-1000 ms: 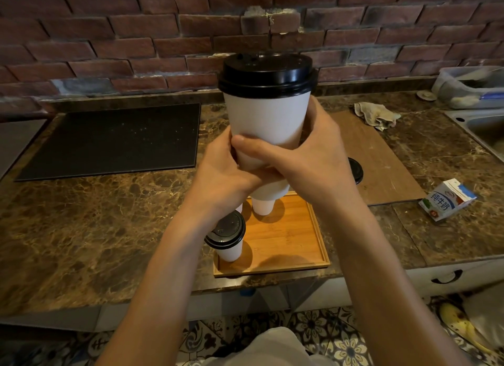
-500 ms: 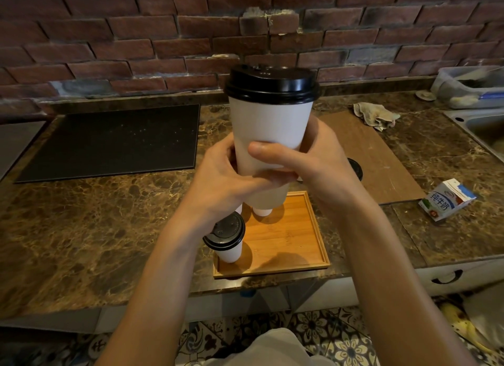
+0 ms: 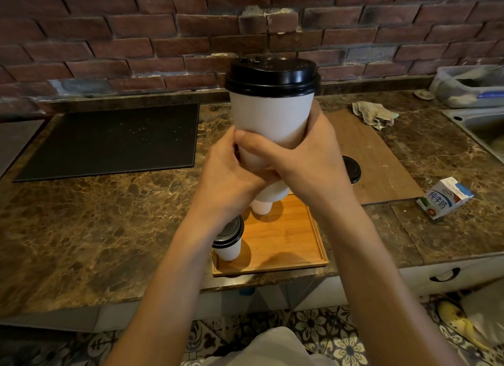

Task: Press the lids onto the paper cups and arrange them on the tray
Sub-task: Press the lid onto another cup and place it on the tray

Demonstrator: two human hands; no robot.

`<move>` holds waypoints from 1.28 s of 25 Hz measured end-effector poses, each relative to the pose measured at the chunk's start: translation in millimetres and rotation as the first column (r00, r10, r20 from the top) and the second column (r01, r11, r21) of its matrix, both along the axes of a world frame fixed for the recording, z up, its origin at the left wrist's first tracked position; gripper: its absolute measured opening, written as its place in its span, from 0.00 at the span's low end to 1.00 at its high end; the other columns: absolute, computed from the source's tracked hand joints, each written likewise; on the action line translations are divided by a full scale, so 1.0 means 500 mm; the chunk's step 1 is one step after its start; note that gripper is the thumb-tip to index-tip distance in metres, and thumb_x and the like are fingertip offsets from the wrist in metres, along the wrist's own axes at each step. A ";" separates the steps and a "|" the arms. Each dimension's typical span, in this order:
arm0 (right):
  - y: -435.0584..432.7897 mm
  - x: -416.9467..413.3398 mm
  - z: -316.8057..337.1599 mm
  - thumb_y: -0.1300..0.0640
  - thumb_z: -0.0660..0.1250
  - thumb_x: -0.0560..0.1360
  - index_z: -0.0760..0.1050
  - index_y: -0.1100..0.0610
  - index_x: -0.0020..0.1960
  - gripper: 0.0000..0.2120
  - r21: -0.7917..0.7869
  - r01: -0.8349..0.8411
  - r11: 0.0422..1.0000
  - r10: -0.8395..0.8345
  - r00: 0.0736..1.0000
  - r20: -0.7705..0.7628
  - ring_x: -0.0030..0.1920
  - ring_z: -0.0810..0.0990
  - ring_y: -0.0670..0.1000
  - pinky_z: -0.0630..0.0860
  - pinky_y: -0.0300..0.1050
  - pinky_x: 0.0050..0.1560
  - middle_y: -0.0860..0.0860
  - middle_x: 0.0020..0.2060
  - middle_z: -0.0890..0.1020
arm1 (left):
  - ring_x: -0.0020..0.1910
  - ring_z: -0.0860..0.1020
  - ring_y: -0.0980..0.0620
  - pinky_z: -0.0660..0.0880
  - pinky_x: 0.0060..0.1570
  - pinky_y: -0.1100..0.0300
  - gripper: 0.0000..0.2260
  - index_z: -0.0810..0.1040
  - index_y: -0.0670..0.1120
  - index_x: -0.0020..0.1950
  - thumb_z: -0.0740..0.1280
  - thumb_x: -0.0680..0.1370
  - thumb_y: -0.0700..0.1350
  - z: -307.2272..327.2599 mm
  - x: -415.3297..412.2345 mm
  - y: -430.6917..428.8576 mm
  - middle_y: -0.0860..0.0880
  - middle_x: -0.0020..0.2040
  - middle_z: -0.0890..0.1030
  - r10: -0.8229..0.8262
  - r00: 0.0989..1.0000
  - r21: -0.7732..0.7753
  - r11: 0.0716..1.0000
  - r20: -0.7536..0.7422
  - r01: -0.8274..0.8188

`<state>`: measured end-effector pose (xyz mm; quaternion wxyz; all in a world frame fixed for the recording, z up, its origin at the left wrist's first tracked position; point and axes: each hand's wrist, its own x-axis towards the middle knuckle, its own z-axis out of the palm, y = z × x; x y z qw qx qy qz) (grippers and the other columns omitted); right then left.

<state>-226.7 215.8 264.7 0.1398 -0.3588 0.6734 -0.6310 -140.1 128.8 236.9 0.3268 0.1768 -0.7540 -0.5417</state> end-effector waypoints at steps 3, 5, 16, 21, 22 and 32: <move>-0.004 0.005 -0.001 0.46 0.80 0.64 0.68 0.53 0.67 0.37 0.002 0.034 0.999 -0.034 0.999 -0.019 0.54 0.79 0.43 0.81 0.42 0.49 0.45 0.54 0.78 | 0.43 0.78 0.74 0.72 0.36 0.79 0.22 0.72 0.55 0.51 0.76 0.66 0.37 -0.001 -0.001 0.000 0.63 0.42 0.79 0.008 1.000 -0.007 1.000 0.011 -0.008; -0.003 0.005 -0.001 0.45 0.79 0.64 0.68 0.52 0.67 0.37 0.022 0.034 0.999 -0.033 0.998 -0.048 0.54 0.79 0.41 0.81 0.40 0.48 0.43 0.54 0.78 | 0.43 0.78 0.74 0.72 0.36 0.79 0.22 0.72 0.57 0.50 0.76 0.65 0.37 -0.002 0.000 -0.002 0.64 0.40 0.80 0.000 1.000 0.006 1.000 0.016 0.000; 0.029 -0.037 0.011 0.53 0.79 0.65 0.75 0.49 0.60 0.25 -0.031 -0.181 0.983 0.183 0.981 0.070 0.52 0.82 0.42 0.81 0.36 0.46 0.45 0.51 0.83 | 0.50 0.79 0.65 0.75 0.41 0.74 0.24 0.74 0.60 0.55 0.78 0.64 0.48 0.015 0.019 -0.004 0.66 0.49 0.81 -0.116 0.993 0.002 0.993 0.023 0.116; 0.036 -0.050 0.006 0.53 0.77 0.64 0.75 0.51 0.61 0.27 -0.002 -0.275 0.961 0.274 0.957 0.091 0.54 0.82 0.43 0.80 0.38 0.49 0.45 0.52 0.83 | 0.53 0.79 0.62 0.75 0.42 0.72 0.27 0.74 0.54 0.61 0.76 0.64 0.51 0.011 0.024 -0.006 0.59 0.52 0.81 -0.155 0.987 0.029 0.988 0.035 0.154; 0.036 -0.050 0.005 0.52 0.77 0.64 0.74 0.51 0.62 0.28 0.006 -0.280 0.960 0.278 0.957 0.086 0.55 0.81 0.43 0.80 0.38 0.49 0.46 0.53 0.83 | 0.53 0.79 0.63 0.75 0.42 0.73 0.27 0.74 0.55 0.61 0.76 0.64 0.51 0.010 0.024 -0.005 0.59 0.52 0.81 -0.147 0.989 0.025 0.989 0.034 0.146; 0.022 -0.032 0.012 0.50 0.79 0.66 0.69 0.48 0.66 0.32 0.055 -0.153 0.987 0.155 0.987 -0.037 0.56 0.79 0.41 0.81 0.40 0.53 0.43 0.56 0.80 | 0.50 0.79 0.68 0.75 0.41 0.75 0.25 0.73 0.55 0.57 0.77 0.66 0.39 -0.005 0.009 -0.005 0.68 0.46 0.81 -0.053 0.999 0.024 0.998 -0.011 0.053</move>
